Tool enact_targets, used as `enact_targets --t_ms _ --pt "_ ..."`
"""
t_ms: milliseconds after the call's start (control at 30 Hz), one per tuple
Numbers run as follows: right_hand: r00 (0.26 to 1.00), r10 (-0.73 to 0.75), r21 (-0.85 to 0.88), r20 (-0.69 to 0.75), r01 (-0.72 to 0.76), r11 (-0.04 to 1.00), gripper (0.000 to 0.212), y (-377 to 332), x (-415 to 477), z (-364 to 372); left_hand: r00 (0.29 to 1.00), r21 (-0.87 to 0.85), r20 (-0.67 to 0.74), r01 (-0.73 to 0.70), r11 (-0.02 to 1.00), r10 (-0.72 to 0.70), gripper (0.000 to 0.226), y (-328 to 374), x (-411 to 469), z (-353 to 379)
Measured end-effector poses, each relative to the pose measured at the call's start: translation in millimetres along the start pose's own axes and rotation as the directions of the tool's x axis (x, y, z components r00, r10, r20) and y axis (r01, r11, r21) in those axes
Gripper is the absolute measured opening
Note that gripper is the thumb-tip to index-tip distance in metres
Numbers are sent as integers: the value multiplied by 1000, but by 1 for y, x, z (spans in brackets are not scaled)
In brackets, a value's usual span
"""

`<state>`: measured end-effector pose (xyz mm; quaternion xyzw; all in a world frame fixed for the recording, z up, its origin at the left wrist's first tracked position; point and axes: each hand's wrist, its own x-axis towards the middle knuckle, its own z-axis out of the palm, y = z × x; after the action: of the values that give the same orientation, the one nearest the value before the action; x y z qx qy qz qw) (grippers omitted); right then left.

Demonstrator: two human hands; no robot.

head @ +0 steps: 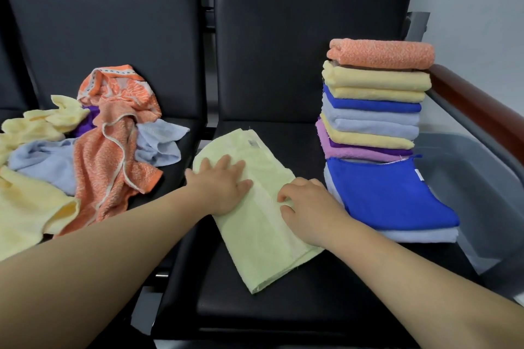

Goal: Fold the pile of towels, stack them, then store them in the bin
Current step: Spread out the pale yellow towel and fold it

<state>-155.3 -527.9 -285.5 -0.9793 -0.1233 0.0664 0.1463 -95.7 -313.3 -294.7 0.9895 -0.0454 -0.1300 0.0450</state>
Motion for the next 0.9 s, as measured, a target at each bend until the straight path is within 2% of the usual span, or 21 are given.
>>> enact_targets --t_ms 133,233,400,500,567,633,700,767,833,900 --pt "996 -83 19 15 82 996 32 3 9 4 980 30 -73 190 981 -188 70 -4 1 3" --pt "996 -90 34 18 89 995 34 7 10 1 961 92 -166 238 967 -221 66 6 -5 4" --pt "999 -32 7 20 32 999 38 7 1 -1 974 22 -161 164 986 -158 55 18 -14 6" --pt "999 15 -16 47 -15 1000 40 -1 -11 -4 977 -93 -213 -52 994 31 42 13 -10 6" --pt "997 33 5 68 -33 999 39 -5 -23 -4 968 -206 -189 -202 957 164 30 12 -9 3" --pt "995 27 49 97 -32 998 38 -6 -34 -4 950 -184 -164 -294 938 266 29 12 -12 0" --pt "993 4 67 114 -11 998 40 -6 -42 -3 959 -85 -140 -260 962 247 40 12 -22 -2" --pt "994 -12 63 105 5 998 41 -3 -46 -4 989 -40 -88 -120 992 116 48 10 -35 -2" --pt "997 -18 51 80 14 999 40 -4 -47 -3 999 -113 -31 -38 993 35 53 -2 -52 1" --pt "999 -23 37 34 22 999 38 -5 -49 -2 998 -273 -27 -67 960 62 55 -15 -70 4"
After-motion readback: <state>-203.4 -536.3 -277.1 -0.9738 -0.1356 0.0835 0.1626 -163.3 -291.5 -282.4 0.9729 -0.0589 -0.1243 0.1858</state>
